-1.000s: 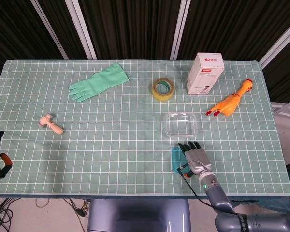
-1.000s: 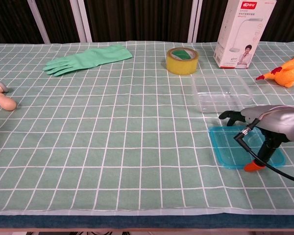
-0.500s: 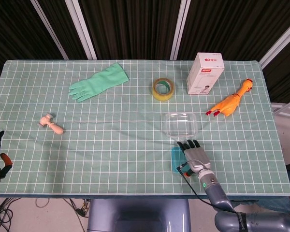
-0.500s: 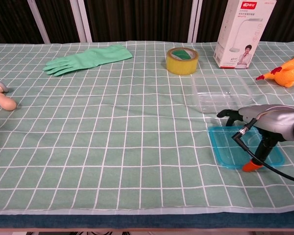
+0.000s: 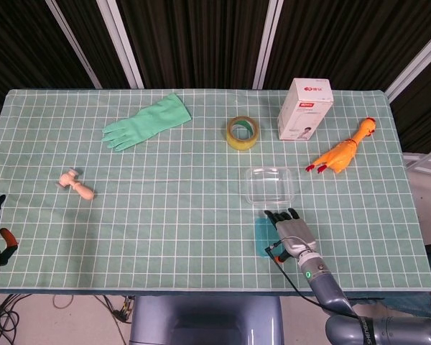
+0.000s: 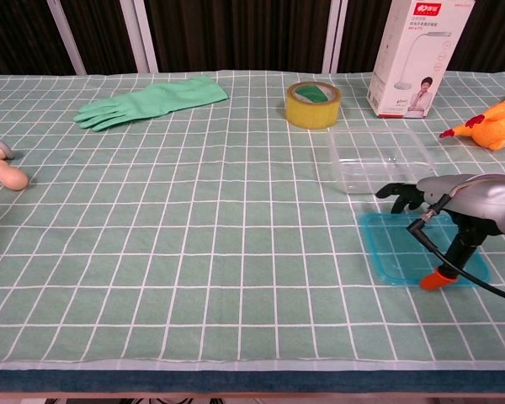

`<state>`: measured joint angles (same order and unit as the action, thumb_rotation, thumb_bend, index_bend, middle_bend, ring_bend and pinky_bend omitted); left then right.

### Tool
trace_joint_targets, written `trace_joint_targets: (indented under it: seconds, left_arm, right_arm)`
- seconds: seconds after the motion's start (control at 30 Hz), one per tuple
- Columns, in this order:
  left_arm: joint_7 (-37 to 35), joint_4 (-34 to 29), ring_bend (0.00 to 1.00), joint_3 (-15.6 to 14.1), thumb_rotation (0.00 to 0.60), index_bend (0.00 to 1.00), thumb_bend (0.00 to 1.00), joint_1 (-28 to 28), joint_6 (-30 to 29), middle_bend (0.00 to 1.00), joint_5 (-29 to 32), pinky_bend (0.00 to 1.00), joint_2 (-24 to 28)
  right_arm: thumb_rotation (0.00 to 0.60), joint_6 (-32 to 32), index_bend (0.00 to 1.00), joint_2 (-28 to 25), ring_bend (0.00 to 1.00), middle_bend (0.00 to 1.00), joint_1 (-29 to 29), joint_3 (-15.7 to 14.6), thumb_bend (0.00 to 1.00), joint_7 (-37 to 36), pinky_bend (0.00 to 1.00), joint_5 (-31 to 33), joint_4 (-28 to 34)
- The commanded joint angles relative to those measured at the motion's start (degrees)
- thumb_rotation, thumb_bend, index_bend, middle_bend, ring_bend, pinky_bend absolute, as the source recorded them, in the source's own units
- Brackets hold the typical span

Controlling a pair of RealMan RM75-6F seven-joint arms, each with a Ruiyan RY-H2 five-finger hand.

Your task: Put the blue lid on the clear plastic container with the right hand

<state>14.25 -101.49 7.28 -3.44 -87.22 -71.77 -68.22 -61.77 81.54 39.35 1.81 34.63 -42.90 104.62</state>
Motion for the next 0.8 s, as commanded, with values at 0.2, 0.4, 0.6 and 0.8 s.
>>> trace_joint_targets:
  seconds: [0.2,0.4,0.6,0.8]
  left_arm:
    - [-0.07,-0.05,0.00,0.01,0.600,0.07,0.82,0.02,-0.05,0.00,-0.05,0.00,0.09]
    - [-0.17,-0.12,0.00,0.06,0.600,0.07,0.82,0.04,-0.04,0.00,0.04,0.00,0.19]
    - [-0.09,-0.19,0.00,0.04,0.600,0.07,0.82,0.02,-0.02,0.00,0.04,0.00,0.20]
    - [-0.12,-0.26,0.00,0.04,0.600,0.07,0.82,0.02,-0.03,0.00,0.02,0.00,0.24]
  right_arm:
    - [0.600,-0.45,0.00,-0.93,0.16,0.46,-0.06,-0.06,0.22,0.17,0.00,-1.39,1.37]
    - [0.600,-1.54,0.00,-2.41,0.16,0.46,-0.13,0.01,0.22,0.90,0.00,-1.95,3.32]
    - [0.600,-3.48,0.00,-6.12,0.16,0.46,-0.19,0.31,0.22,2.43,0.00,-1.73,7.92]
    - [0.600,-4.90,0.00,-12.12,0.16,0.46,-0.25,1.09,0.22,3.06,0.00,-0.41,14.37]
